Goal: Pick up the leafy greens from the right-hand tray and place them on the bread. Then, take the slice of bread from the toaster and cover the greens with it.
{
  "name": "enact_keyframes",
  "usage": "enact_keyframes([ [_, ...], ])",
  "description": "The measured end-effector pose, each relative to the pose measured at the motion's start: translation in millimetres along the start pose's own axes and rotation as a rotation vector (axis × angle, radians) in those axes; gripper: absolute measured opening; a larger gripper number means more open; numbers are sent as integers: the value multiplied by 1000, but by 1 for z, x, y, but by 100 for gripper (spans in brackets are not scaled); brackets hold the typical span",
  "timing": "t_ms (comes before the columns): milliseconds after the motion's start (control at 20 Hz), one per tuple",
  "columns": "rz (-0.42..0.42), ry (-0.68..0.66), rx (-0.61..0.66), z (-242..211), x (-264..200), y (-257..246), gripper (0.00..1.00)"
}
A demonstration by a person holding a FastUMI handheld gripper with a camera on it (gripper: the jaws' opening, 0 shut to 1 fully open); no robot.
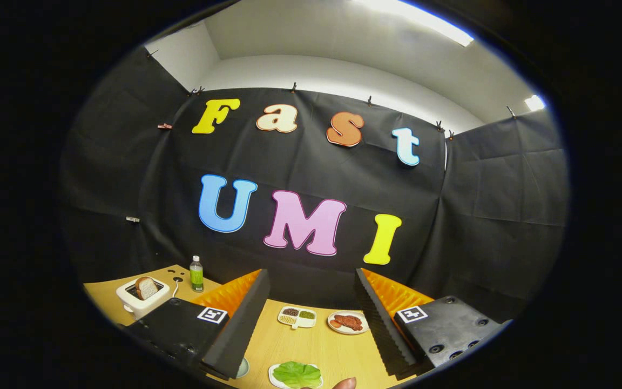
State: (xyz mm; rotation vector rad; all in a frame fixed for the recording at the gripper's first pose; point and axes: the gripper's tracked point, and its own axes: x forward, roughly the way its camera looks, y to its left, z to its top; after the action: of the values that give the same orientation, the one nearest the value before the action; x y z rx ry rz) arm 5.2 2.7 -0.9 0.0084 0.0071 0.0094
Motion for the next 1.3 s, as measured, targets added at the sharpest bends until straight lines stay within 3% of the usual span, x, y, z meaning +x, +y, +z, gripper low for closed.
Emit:
enact_keyframes([
  [400, 14, 5, -2, 0, 3, 3, 98],
  [600, 51, 86, -31, -29, 7, 9, 97],
  [800, 135, 298, -38, -102, 13, 16, 98],
  [1050, 247, 636, 10, -236, 0, 24, 96],
  [1200, 273, 766, 14, -300, -7, 27, 86],
  [1300, 289, 836, -12, -336, -10, 27, 85],
])
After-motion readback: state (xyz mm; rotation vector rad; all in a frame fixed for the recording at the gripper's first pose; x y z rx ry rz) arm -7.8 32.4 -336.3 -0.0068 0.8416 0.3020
